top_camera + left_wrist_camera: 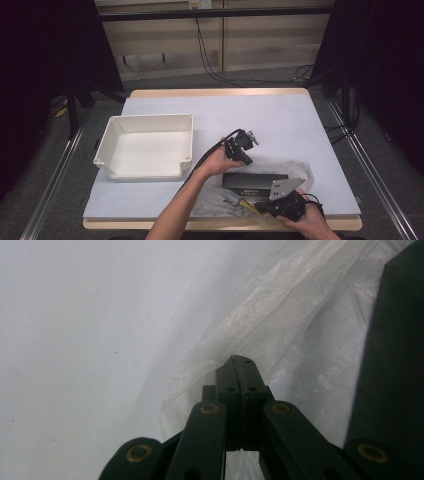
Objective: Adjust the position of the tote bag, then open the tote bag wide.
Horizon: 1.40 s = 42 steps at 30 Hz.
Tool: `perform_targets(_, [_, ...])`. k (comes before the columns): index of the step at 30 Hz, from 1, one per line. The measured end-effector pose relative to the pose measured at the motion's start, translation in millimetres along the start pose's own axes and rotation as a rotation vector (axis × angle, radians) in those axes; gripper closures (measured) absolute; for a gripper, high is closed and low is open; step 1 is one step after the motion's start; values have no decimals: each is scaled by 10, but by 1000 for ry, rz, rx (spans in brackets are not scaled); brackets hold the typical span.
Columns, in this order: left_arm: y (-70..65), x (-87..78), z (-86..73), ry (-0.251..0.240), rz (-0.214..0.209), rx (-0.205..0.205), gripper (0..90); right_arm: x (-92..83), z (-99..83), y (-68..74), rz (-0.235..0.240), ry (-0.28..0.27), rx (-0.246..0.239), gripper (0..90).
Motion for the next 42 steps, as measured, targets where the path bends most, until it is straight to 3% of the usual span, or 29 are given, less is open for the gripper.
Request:
perform_targets(6, [16,-3,0,1,5,2,886,-21,23,-6,-2,-20,2,900])
perform_targets(8, [-8,-8,1,0,1,2,856,-79,64,-17,-9,-55,5,900])
perform_targets(9, [-24,-18,6,-1,3,8,789,-167,112,-30,-21,-96,11,900])
perform_targets(12, [-31,-37,18,-8,7,16,763,-246,147,-52,-35,-131,13,900])
perform_targets(14, [-42,-78,35,-21,9,17,746,-311,157,-76,-56,-155,20,851])
perform_targets(17, [-74,-187,62,-49,19,28,667,-445,163,-90,-97,-210,24,794])
perform_targets(18, [-79,-239,71,-69,21,40,667,-445,163,-90,-97,-210,24,794])
perform_targets(19, [-80,-325,90,-106,26,12,640,-529,167,-85,-112,-243,34,777])
perform_targets(21, [-70,-377,95,-120,39,19,636,-572,167,-91,-126,-258,31,772])
perform_targets(23, [-121,-552,121,-171,35,26,592,-667,154,-110,-145,-292,49,721])
perform_targets(25, [-132,-606,118,-179,39,37,579,-695,148,-119,-149,-303,53,712])
perform_targets(26, [-161,-721,108,-215,45,38,563,-742,132,-133,-158,-322,64,683])
perform_targets(28, [-176,-778,92,-232,42,47,542,-763,120,-145,-166,-328,72,669])
perform_targets(32, [-245,-967,-13,-282,49,40,540,-847,102,-178,-185,-361,99,579])
perform_targets(35, [-355,-1135,-146,-307,52,69,540,-920,91,-204,-205,-386,108,518])
perform_targets(39, [-425,-1179,-285,-276,46,101,544,-950,86,-219,-209,-393,109,503])
perform_targets(41, [-424,-1172,-357,-275,37,86,547,-961,89,-213,-205,-402,107,500])
perform_targets(42, [-437,-1159,-407,-259,21,97,547,-960,87,-210,-202,-401,102,499])
Point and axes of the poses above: each handheld gripper's, and its own axes: x roughly forward along the jaws, z roughly out of its top, y roughly to its left, the point moved 10 cm from there along x, roughly forward along the jaws, and after that the axes turned 12 degrees about z, right-handed, at the moved point
